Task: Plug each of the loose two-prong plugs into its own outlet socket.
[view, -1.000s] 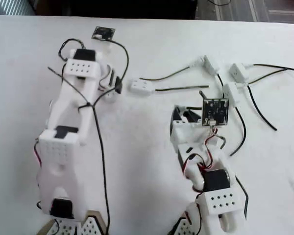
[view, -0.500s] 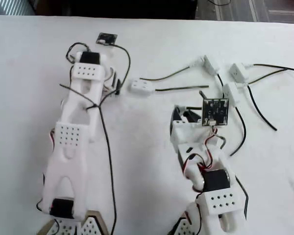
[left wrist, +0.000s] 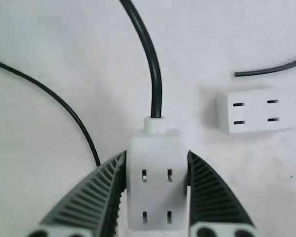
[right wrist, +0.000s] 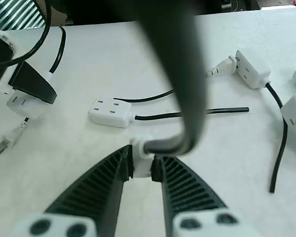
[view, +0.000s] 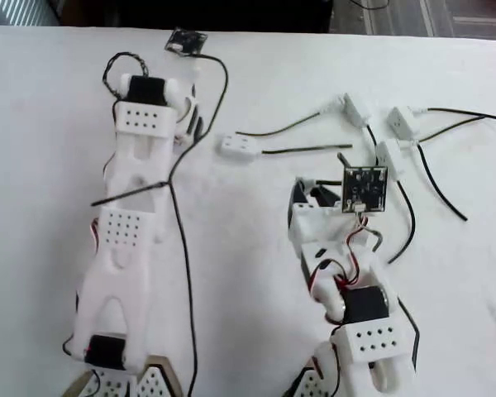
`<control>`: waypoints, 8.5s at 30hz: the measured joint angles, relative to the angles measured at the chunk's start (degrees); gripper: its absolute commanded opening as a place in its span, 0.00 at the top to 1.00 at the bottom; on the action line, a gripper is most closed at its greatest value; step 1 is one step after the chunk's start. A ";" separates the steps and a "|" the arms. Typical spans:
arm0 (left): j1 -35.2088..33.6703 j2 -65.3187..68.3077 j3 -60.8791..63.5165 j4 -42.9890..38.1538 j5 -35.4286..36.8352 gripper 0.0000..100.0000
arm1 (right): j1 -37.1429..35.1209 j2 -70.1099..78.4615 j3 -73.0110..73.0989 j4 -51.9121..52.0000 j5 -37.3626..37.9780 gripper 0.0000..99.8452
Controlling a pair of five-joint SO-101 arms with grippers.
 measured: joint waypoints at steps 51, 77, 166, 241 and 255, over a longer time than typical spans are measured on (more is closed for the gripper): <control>22.33 -67.34 126.24 -55.74 -24.00 0.82 | 10.99 0.00 0.00 0.00 1.76 0.98; 9.23 -75.96 103.30 -29.98 -16.97 0.79 | 3.60 0.00 -2.90 9.58 8.35 0.98; -20.31 -125.54 160.00 -48.97 -4.48 0.89 | -22.33 39.82 -32.79 35.52 39.65 0.51; -20.66 -125.54 161.05 -49.41 -5.01 0.89 | -5.01 64.35 -55.38 41.41 40.35 0.83; -20.66 -125.54 161.05 -49.41 -5.01 0.89 | -5.01 64.35 -47.82 44.04 40.35 0.69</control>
